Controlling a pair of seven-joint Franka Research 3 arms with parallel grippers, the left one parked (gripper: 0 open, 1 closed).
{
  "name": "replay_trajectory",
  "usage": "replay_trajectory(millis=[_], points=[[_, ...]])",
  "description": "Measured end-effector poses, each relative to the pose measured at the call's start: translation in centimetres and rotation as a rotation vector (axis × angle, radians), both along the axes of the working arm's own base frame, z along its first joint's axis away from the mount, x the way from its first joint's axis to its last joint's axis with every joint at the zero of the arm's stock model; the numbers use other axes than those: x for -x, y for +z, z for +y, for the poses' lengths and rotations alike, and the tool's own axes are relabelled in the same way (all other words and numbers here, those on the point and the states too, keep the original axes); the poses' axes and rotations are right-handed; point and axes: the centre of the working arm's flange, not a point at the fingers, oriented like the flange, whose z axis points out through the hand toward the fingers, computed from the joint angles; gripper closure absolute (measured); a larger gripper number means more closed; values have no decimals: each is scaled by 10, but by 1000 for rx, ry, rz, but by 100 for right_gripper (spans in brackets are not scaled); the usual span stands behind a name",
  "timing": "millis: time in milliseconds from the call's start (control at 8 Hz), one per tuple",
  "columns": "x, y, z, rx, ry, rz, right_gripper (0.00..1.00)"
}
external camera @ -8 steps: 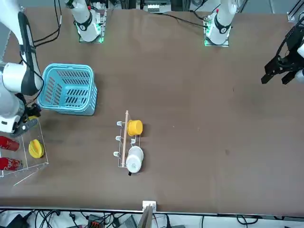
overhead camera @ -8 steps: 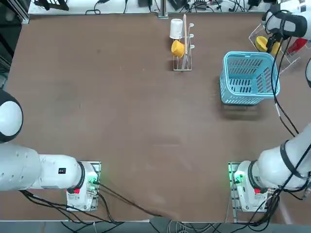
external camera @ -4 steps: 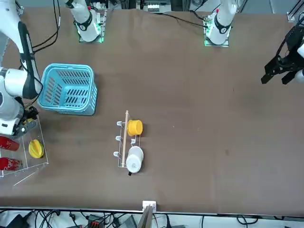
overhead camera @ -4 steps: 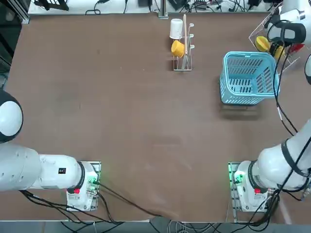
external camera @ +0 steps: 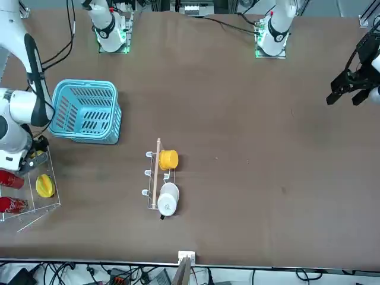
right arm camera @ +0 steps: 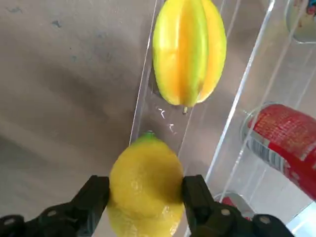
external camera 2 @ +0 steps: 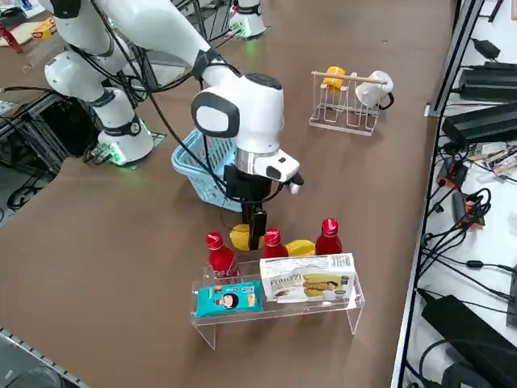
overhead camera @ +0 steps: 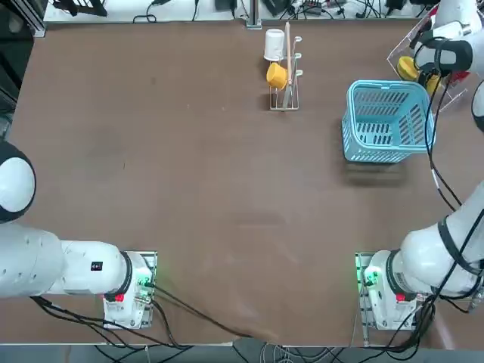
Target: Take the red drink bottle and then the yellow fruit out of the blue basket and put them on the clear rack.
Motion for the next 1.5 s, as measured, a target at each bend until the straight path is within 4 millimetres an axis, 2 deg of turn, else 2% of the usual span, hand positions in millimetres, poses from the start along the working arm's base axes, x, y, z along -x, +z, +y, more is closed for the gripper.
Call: replay_trajectory(millis=[375,1375,1500], points=[[2,-17,-8,4,2,11,14],[4,-34,-20,18,7,7,14],[4,-33,-22,19,2,4,1]])
